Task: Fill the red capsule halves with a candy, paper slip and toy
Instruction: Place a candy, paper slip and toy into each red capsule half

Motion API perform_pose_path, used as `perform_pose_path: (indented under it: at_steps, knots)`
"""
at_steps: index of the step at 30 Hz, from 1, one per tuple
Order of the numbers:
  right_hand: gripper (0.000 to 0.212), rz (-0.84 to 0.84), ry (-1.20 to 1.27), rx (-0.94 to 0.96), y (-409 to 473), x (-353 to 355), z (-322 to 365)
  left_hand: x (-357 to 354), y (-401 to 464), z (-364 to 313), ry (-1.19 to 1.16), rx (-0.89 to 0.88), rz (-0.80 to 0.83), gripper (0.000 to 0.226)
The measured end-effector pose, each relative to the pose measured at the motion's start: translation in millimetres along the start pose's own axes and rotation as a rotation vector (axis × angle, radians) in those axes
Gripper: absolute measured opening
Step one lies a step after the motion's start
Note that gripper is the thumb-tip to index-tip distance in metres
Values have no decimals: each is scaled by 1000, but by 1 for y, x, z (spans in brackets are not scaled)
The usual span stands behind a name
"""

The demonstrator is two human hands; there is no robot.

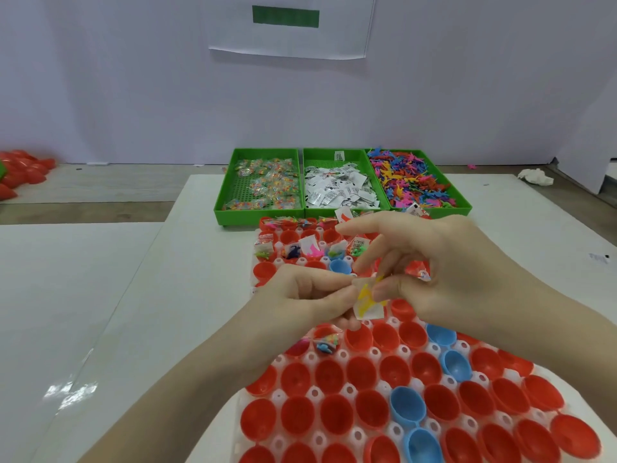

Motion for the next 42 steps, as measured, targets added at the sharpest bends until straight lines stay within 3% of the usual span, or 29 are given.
perform_pose_path:
  at_steps: [4, 7, 11, 14, 16, 18, 23, 29, 34, 37, 42]
  knots:
    - [71, 24, -47, -72, 2, -14, -14, 0, 4, -2, 250, -114, -71, 26]
    - [70, -4, -85, -100, -1, -24, -24, 4, 5, 6, 313, -120, -172, 24]
    - [40, 1, -46, -140, -2, -39, -39, 11, 4, 21, 416, -70, -244, 23]
    - [28, 85, -55, -177, -2, -52, -52, 11, 3, 20, 754, -108, -247, 26]
    - [23, 130, -93, -192, -2, -57, -58, 10, 0, 10, 936, -185, -261, 18]
    - [19, 159, -142, -170, -2, -60, -59, 8, 0, 8, 1016, -228, -215, 10]
    - [12, 235, -407, -19, -6, -74, -47, 1, 2, 22, 1223, -208, -36, 33]
    - [9, 312, -406, -126, 4, -82, -48, 5, 1, 20, 1180, -231, -31, 29]
    - [36, 354, -211, -230, 4, -73, -60, 37, 0, -9, 837, -376, -367, 10]
    - [30, 418, -176, -250, 4, -71, -65, 62, 6, -21, 686, -378, -501, 18]
    - [25, 420, -120, -218, 5, -60, -63, 125, 47, -11, 631, -241, -655, 10]
Point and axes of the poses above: each hand's wrist, its own y-axis towards the middle knuckle, its own x-axis out of the back of the hand, z = x × y, the point moved 8 cm from there along y, towards the middle knuckle, and after that the axes turned 8 degrees about -x, right-handed, at the moved point
